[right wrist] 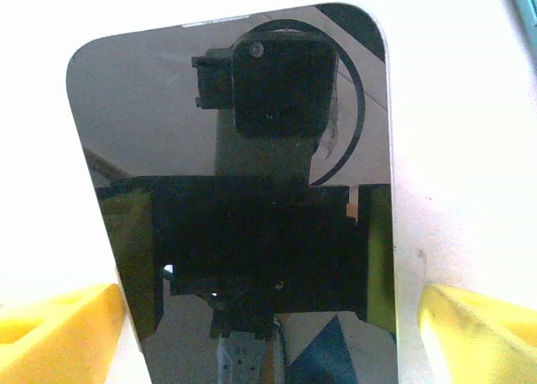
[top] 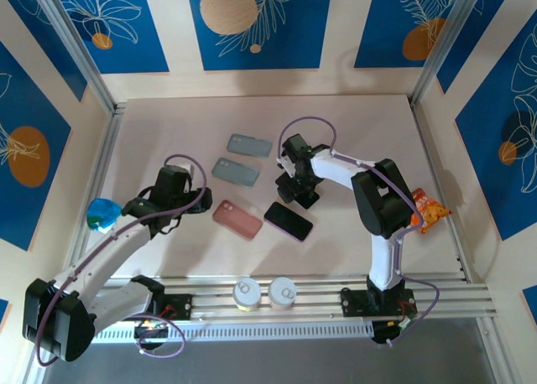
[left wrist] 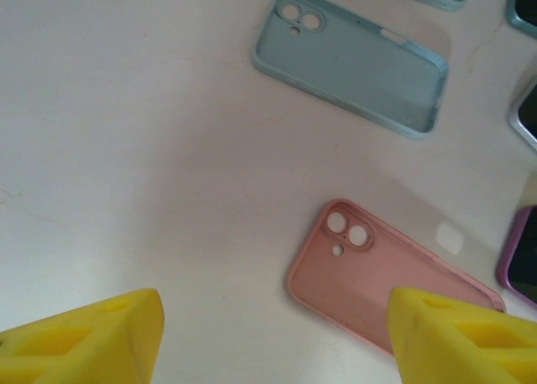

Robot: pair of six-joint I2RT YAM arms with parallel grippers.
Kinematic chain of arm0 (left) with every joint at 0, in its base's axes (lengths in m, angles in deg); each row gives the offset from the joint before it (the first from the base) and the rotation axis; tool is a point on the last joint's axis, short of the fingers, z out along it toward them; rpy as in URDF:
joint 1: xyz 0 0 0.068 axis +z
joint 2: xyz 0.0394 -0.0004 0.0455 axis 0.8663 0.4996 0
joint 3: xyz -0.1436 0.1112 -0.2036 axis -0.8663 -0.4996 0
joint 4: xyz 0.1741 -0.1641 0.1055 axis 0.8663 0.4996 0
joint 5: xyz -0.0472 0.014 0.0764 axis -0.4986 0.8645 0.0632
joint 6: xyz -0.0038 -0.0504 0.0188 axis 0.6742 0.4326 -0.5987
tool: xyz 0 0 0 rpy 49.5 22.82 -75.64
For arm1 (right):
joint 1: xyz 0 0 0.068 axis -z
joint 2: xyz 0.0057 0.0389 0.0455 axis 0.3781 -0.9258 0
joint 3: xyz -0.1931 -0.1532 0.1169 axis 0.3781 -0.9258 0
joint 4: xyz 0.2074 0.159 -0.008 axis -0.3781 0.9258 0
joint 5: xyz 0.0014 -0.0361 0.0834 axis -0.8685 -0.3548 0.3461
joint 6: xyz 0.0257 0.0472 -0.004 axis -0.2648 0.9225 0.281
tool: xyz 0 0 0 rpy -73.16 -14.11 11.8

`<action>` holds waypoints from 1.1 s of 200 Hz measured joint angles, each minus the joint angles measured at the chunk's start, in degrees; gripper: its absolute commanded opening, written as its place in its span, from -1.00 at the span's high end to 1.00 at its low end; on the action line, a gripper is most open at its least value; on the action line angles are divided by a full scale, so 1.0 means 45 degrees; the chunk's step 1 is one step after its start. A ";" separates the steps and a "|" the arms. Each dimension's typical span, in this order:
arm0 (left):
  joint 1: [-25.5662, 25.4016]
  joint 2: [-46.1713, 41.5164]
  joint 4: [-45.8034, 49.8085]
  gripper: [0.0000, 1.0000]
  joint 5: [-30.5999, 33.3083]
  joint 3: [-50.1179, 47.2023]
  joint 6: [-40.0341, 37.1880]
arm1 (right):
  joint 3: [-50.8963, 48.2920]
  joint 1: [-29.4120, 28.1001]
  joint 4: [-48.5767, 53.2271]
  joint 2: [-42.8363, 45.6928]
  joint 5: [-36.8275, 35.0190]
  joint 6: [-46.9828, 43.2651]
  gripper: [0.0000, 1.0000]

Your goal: Put the phone into the phone case

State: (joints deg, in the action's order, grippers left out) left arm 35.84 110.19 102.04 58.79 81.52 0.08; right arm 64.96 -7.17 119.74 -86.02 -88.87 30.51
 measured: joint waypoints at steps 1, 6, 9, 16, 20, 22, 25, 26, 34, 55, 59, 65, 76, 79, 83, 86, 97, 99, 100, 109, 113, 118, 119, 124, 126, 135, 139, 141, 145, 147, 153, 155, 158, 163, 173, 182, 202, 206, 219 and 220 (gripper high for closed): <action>0.0000 0.0010 -0.0005 -0.25 -0.0058 0.0000 0.0044 | 0.0000 0.0005 0.0000 -0.0005 0.0010 -0.0024 -0.70; 0.0000 0.0034 -0.0010 -0.22 -0.0185 0.0010 -0.0024 | 0.0005 0.0010 -0.0005 -0.0015 0.0015 -0.0024 -0.66; 0.0000 0.0063 -0.0039 -0.21 -0.0282 0.0010 0.0049 | 0.0000 0.0010 -0.0005 -0.0024 0.0015 -0.0068 -0.64; 0.0000 0.0107 -0.0092 -0.18 -0.0495 0.0010 0.0049 | 0.0005 0.0034 -0.0010 -0.0049 0.0097 -0.0087 -0.61; 0.0000 0.0141 -0.0126 -0.18 -0.0641 0.0010 0.0010 | 0.0005 0.0034 -0.0024 -0.0063 0.0160 -0.0039 -0.59; 0.0000 0.0165 -0.0151 -0.18 -0.0719 0.0010 0.0053 | 0.0005 0.0034 -0.0024 -0.0068 0.0180 -0.0078 -0.58; 0.0000 0.0185 -0.0185 -0.18 -0.0840 0.0010 0.0049 | 0.0005 0.0029 -0.0034 -0.0073 0.0199 -0.0058 -0.57; 0.0000 0.0189 -0.0185 -0.18 -0.0865 0.0010 0.0044 | 0.0005 0.0029 -0.0034 -0.0078 0.0204 -0.0044 -0.57; 0.0000 0.0277 -0.0277 -0.18 -0.1171 0.0010 0.0107 | 0.0010 0.0029 -0.0029 -0.0083 0.0248 -0.0073 -0.55; 0.0000 0.0452 -0.0520 -0.17 -0.1783 0.0010 0.0204 | 0.0010 0.0019 -0.0034 -0.0083 0.0272 -0.0102 -0.47; 0.0000 0.0476 -0.0559 -0.17 -0.1870 0.0010 0.0214 | 0.0010 0.0019 -0.0034 -0.0083 0.0262 -0.0092 -0.47; 0.0000 0.0510 -0.0622 -0.17 -0.1982 0.0010 0.0243 | 0.0010 0.0010 -0.0034 -0.0083 0.0262 -0.0097 -0.51; 0.0000 0.0544 -0.0729 -0.18 -0.2157 0.0010 0.0257 | 0.0010 -0.0005 -0.0034 -0.0083 0.0243 -0.0078 -0.56; -0.0005 0.0559 -0.0748 -0.18 -0.2191 0.0010 0.0257 | 0.0010 -0.0005 -0.0039 -0.0083 0.0238 -0.0107 -0.56; -0.0005 0.0559 -0.0777 -0.17 -0.2244 0.0015 0.0257 | 0.0010 -0.0015 -0.0039 -0.0087 0.0223 -0.0087 -0.56; -0.0005 0.0573 -0.0787 -0.17 -0.2259 0.0019 0.0257 | 0.0010 -0.0029 -0.0044 -0.0087 0.0214 -0.0097 -0.56; -0.0005 0.0602 -0.0811 -0.12 -0.2327 0.0034 0.0277 | 0.0010 -0.0063 -0.0044 -0.0092 0.0155 -0.0092 -0.49; -0.0005 0.0607 -0.0816 -0.12 -0.2341 0.0034 0.0282 | 0.0010 -0.0063 -0.0044 -0.0092 0.0141 -0.0092 -0.48; -0.0005 0.0607 -0.0816 -0.12 -0.2346 0.0034 0.0282 | 0.0010 -0.0063 -0.0044 -0.0092 0.0141 -0.0092 -0.46; -0.0015 0.0617 -0.0826 -0.11 -0.2365 0.0034 0.0340 | 0.0010 -0.0068 -0.0039 -0.0092 0.0117 -0.0151 -0.37; -0.0015 0.0617 -0.0826 -0.11 -0.2395 0.0034 0.0340 | 0.0010 -0.0073 -0.0029 -0.0092 0.0097 -0.0102 -0.33; -0.0015 0.0622 -0.0831 -0.11 -0.2419 0.0034 0.0355 | 0.0019 -0.0087 -0.0024 -0.0092 0.0087 -0.0121 -0.30; -0.0015 0.0627 -0.0831 -0.11 -0.2433 0.0034 0.0355 | 0.0019 -0.0087 -0.0019 -0.0087 0.0083 -0.0112 -0.29; -0.0015 0.0646 -0.0850 -0.10 -0.2472 0.0034 0.0374 | 0.0039 -0.0087 0.0005 -0.0087 0.0073 -0.0131 -0.25; -0.0015 0.0656 -0.0860 -0.10 -0.2492 0.0034 0.0389 | 0.0044 -0.0087 0.0015 -0.0087 0.0068 -0.0126 -0.24; -0.0015 0.0709 -0.0928 -0.10 -0.2540 0.0034 0.0447 | 0.0078 -0.0092 0.0063 -0.0087 0.0039 -0.0146 -0.19; -0.0015 0.0738 -0.0962 -0.10 -0.2550 0.0034 0.0442 | 0.0078 -0.0092 0.0068 -0.0087 0.0034 -0.0121 -0.17; -0.0015 0.0753 -0.0991 -0.10 -0.2565 0.0034 0.0457 | 0.0078 -0.0097 0.0068 -0.0087 0.0034 -0.0165 -0.17; -0.0015 0.0777 -0.1069 -0.10 -0.2589 0.0034 0.0471 | 0.0078 -0.0102 0.0063 -0.0087 0.0024 -0.0136 -0.16; -0.0015 0.0787 -0.1098 -0.10 -0.2589 0.0034 0.0481 | 0.0078 -0.0102 0.0063 -0.0087 0.0024 -0.0151 -0.16; -0.0015 0.0826 -0.1224 -0.11 -0.2633 0.0024 0.0495 | 0.0078 -0.0112 0.0063 -0.0073 0.0010 -0.0136 -0.15; -0.0015 0.0840 -0.1282 -0.11 -0.2652 0.0019 0.0500 | 0.0078 -0.0112 0.0063 -0.0073 0.0010 -0.0141 -0.15; -0.0015 0.0855 -0.1375 -0.11 -0.2696 0.0005 0.0510 | 0.0078 -0.0112 0.0063 -0.0063 0.0000 -0.0141 -0.16; -0.0015 0.0894 -0.1520 -0.11 -0.2754 -0.0015 0.0539 | 0.0073 -0.0112 0.0058 -0.0049 -0.0005 -0.0141 -0.15; -0.0015 0.1001 -0.1734 -0.11 -0.2885 -0.0034 0.0573 | 0.0058 -0.0126 0.0058 -0.0015 -0.0010 -0.0141 -0.15; -0.0015 0.1156 -0.1928 -0.14 -0.3011 -0.0039 0.0588 | 0.0034 -0.0126 0.0039 0.0015 -0.0010 -0.0151 -0.15; -0.0053 0.1603 -0.2370 -0.18 -0.3298 -0.0039 0.0583 | -0.0024 -0.0126 0.0015 0.0165 0.0015 -0.0243 -0.14; -0.0078 0.1729 -0.2472 -0.19 -0.3366 -0.0039 0.0583 | -0.0024 -0.0126 0.0015 0.0209 0.0044 -0.0287 -0.14; -0.0170 0.2098 -0.2769 -0.21 -0.3580 -0.0039 0.0583 | -0.0024 -0.0126 0.0029 0.0442 0.0112 -0.0379 -0.13; -0.0175 0.2118 -0.2778 -0.21 -0.3594 -0.0039 0.0588 | -0.0024 -0.0126 0.0034 0.0457 0.0117 -0.0384 -0.13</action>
State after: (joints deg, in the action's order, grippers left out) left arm 35.06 119.72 89.54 42.62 81.34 2.73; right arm 64.85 -7.74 119.89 -83.97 -88.34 28.79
